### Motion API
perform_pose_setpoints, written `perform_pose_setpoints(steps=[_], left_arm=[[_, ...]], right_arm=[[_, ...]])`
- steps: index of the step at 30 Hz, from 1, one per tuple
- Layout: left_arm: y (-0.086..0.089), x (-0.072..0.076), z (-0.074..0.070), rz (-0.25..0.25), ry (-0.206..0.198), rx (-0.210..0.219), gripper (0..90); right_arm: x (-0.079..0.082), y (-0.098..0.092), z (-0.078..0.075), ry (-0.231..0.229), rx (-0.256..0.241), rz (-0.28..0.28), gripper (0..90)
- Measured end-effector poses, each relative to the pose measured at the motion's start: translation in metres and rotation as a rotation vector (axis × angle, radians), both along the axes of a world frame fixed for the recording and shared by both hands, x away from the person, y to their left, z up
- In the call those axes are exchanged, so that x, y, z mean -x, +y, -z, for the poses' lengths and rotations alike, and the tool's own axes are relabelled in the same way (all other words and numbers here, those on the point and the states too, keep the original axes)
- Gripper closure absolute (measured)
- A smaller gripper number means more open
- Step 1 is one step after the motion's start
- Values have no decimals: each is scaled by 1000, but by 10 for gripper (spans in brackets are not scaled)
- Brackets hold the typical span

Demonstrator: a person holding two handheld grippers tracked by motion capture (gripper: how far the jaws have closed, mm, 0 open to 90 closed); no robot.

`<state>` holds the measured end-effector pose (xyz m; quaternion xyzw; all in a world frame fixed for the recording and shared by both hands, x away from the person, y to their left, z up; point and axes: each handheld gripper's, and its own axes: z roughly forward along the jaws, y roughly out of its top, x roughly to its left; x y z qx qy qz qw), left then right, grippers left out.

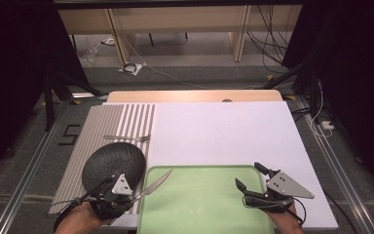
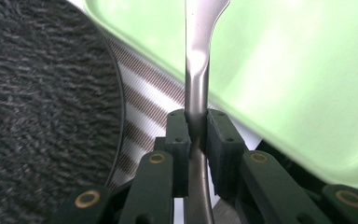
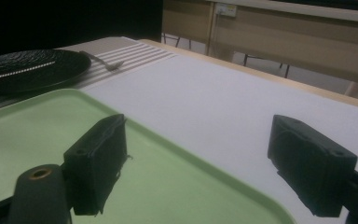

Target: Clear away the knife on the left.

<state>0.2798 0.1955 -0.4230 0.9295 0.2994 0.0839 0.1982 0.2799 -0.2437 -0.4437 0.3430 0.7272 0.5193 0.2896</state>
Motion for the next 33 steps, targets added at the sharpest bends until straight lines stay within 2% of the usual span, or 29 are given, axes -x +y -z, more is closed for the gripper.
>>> perform_pose_setpoints(steps=[6,10,22,25,33], left_arm=[[-10,-1,0,-5,2,13,794],[-20,-2,4,11,26,-1,794],[-57,-4,4,102,62,-14,794],[-71,-2,6,143,83,-24,794],[-86,1,9,184,97,-44,794]], right_arm=[[0,1,0,3,0,0,205],[0,0,0,4,-3,-1,205],[-1,0,0,11,0,6,205],[-1,-1,1,8,-5,4,205],[-1,-1,1,5,-8,3,205]])
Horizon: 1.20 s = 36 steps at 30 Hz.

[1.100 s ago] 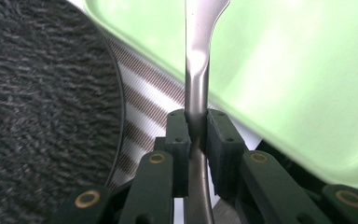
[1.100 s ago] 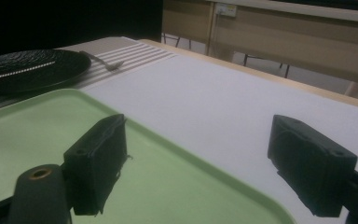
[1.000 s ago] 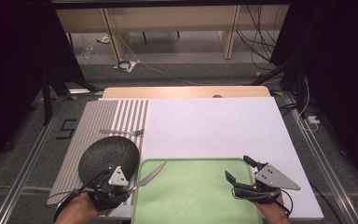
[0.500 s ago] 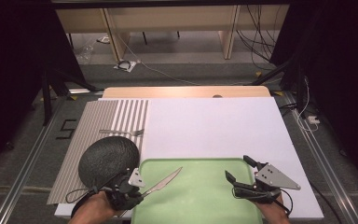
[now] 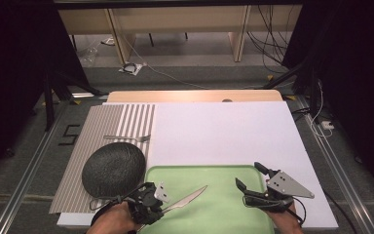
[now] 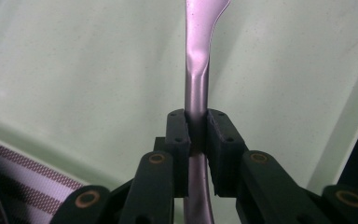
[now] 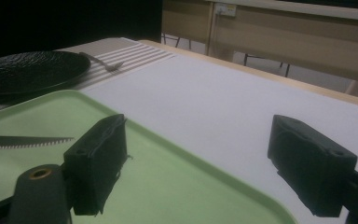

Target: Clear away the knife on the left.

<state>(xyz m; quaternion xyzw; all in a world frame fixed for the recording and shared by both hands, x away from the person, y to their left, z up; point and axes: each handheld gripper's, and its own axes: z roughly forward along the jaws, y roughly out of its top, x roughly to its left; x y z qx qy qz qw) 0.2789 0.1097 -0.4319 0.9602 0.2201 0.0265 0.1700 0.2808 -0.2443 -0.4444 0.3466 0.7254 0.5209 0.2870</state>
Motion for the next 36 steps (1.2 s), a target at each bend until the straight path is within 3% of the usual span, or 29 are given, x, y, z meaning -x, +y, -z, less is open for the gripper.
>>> perform_pose_setpoints(steps=[6,19,30,36], left_arm=[[-13,6,5,45,32,-16,794],[-26,12,18,81,73,-69,794],[-30,15,25,86,98,-113,792],[-30,15,25,79,101,-99,776]], right_arm=[[0,1,0,-2,2,-2,205],[0,1,0,-3,2,-4,205],[1,1,0,-2,5,-6,205],[1,1,0,-2,5,-6,205]])
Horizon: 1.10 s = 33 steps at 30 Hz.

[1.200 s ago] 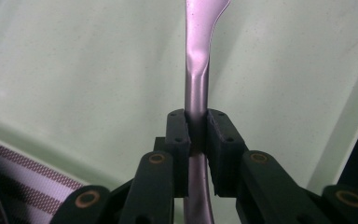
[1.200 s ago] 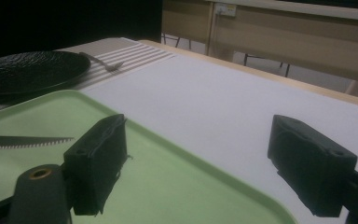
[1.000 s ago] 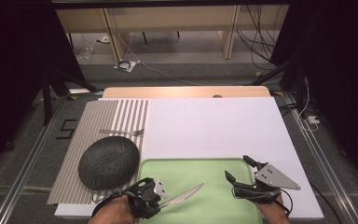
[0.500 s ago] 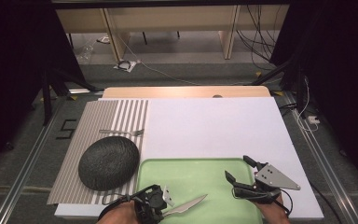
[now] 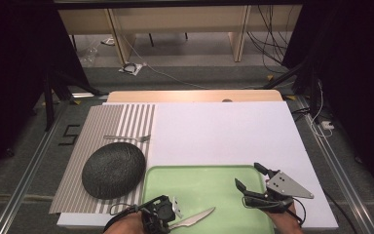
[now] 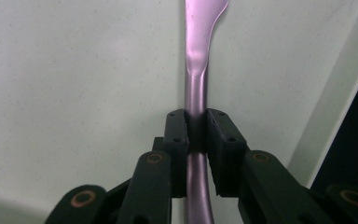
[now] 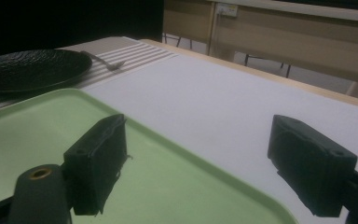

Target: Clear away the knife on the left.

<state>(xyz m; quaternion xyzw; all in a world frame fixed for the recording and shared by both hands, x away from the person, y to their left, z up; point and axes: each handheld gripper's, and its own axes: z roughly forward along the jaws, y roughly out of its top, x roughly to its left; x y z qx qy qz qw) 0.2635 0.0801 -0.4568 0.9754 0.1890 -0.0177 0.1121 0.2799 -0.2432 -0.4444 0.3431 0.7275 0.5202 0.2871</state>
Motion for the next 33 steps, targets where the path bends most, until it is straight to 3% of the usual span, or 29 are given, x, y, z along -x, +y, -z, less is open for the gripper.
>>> perform_pose_setpoints(steps=[1,6,7,10,14,18,20,26,33], left_arm=[[1,0,-1,-6,1,16,767],[2,0,-7,-37,-18,59,540],[2,0,-9,-49,-39,65,492],[1,0,-12,-68,-69,96,459],[0,0,-13,-42,-82,174,548],[-2,1,-11,-22,-89,196,694],[-4,5,-11,32,-108,236,771],[-12,12,-2,102,-143,204,867],[-17,12,6,104,-144,208,879]], right_arm=[[0,0,0,-2,0,0,205],[0,0,0,-1,-1,1,205],[0,0,0,1,-3,1,205],[0,0,0,-1,-2,0,205],[0,0,0,1,-3,3,205],[0,0,0,-1,-2,1,206],[0,0,0,0,-3,1,206],[0,0,0,0,-2,1,206],[0,0,0,-1,-1,0,206]])
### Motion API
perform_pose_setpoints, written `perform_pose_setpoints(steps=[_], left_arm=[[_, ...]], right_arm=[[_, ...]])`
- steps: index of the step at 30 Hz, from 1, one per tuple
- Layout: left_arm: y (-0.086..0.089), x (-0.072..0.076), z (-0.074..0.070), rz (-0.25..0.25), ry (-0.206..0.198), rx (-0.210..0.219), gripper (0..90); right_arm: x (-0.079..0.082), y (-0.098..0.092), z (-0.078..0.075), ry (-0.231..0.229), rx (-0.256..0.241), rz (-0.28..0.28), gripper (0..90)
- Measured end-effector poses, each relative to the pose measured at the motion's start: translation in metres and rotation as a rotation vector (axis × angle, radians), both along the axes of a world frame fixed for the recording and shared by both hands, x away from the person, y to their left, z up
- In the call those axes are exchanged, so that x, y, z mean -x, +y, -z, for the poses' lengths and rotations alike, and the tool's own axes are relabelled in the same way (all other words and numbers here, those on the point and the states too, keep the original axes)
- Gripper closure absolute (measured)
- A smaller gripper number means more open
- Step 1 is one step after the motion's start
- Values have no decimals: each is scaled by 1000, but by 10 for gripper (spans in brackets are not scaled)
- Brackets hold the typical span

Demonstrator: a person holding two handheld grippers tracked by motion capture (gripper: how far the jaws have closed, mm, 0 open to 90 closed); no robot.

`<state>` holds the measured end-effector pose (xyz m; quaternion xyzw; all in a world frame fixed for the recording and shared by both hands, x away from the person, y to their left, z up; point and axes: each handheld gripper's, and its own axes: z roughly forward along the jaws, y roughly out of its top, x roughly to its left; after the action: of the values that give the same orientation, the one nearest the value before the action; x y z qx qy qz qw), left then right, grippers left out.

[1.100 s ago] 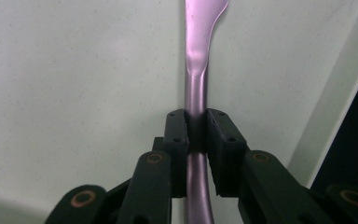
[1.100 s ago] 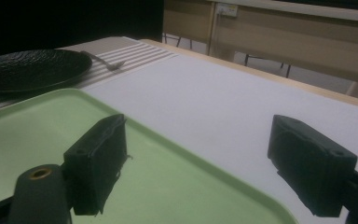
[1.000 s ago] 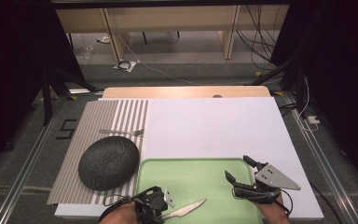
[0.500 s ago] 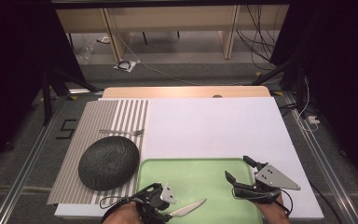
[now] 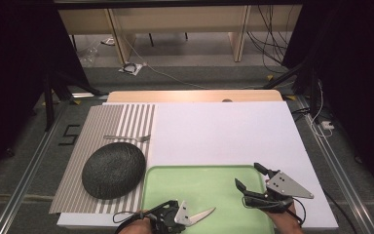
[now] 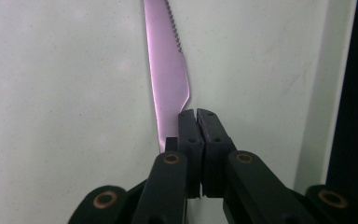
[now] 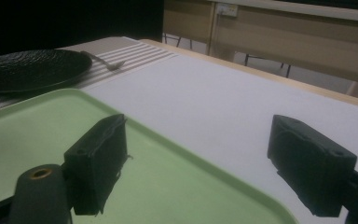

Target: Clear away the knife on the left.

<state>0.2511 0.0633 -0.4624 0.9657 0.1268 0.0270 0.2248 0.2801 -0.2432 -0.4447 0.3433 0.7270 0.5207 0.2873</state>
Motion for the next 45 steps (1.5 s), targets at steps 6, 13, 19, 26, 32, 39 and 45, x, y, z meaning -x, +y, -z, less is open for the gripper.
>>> perform_pose_setpoints(steps=[6,13,19,26,32,39,45], left_arm=[[1,-2,2,-6,-13,-7,877],[8,-9,3,-40,-37,-9,882],[13,-14,3,-66,-52,-16,890],[20,-18,3,-94,-73,-36,893],[25,-20,3,-101,-89,-53,893],[29,-23,3,-122,-93,-57,893],[32,-25,3,-130,-94,-62,893]], right_arm=[[0,0,0,0,7,-1,207],[0,0,0,-2,9,-2,208],[0,0,0,0,3,-1,208],[0,0,0,-3,5,-1,209],[0,1,0,-4,8,-3,209],[0,1,0,-5,8,-4,209],[1,1,0,-4,8,-4,209]])
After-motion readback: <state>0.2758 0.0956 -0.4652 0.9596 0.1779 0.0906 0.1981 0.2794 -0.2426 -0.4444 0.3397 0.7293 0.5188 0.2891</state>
